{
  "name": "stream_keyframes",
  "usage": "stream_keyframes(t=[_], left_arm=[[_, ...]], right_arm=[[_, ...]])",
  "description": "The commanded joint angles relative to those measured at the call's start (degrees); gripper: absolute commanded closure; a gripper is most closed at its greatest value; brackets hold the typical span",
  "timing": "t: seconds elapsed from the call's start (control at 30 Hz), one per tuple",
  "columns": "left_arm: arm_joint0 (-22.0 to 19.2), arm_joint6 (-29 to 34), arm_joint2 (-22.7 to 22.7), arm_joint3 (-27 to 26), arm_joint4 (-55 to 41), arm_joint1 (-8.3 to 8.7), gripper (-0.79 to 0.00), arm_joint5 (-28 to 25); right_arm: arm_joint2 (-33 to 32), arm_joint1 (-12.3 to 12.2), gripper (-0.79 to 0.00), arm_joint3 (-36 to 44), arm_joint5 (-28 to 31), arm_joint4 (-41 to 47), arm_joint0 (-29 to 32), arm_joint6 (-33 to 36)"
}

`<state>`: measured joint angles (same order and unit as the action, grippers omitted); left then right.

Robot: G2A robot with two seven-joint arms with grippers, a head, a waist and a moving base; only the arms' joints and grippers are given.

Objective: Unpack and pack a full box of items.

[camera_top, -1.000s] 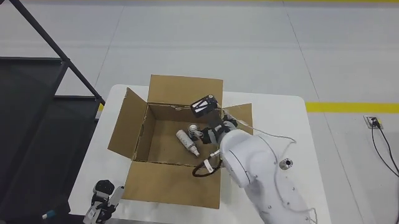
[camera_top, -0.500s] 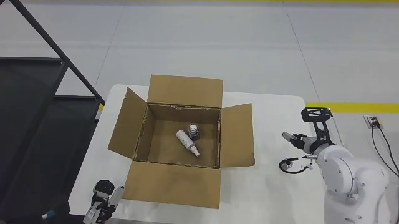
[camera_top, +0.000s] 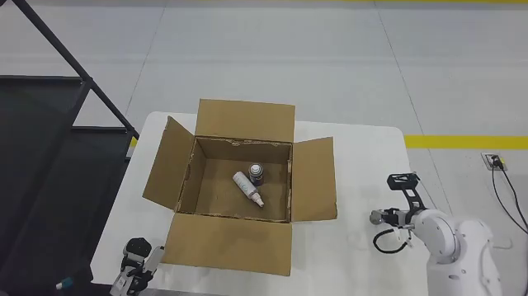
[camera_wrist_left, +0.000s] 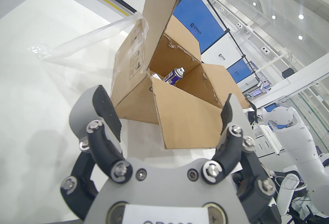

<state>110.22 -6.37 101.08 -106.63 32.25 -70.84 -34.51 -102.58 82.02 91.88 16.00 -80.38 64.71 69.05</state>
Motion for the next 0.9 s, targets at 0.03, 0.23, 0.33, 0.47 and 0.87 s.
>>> stream_keyframes(t=[0.03,0.23,0.33,0.47,0.87], left_arm=[[0.0,0.0,0.0,0.0,0.0,0.0,-0.785,0.0],[0.0,0.0,0.0,0.0,0.0,0.0,-0.785,0.0],[0.0,0.0,0.0,0.0,0.0,0.0,-0.785,0.0],[0.0,0.0,0.0,0.0,0.0,0.0,-0.785,0.0],[0.0,0.0,0.0,0.0,0.0,0.0,-0.785,0.0]], right_arm=[[0.94,-0.16,-0.785,-0.25,-0.27,0.09,0.45,-0.28],[3.64,-0.5,-0.785,-4.09,-1.16,-0.73,-1.36,-0.65],[4.68,-0.7,-0.625,-6.03,-1.32,-1.08,-2.49,-0.43],[5.23,-1.02,-0.212,-7.16,-1.23,-0.74,-3.28,-0.52],[5.61,-2.02,0.0,-1.37,-1.21,1.59,-1.88,0.57]])
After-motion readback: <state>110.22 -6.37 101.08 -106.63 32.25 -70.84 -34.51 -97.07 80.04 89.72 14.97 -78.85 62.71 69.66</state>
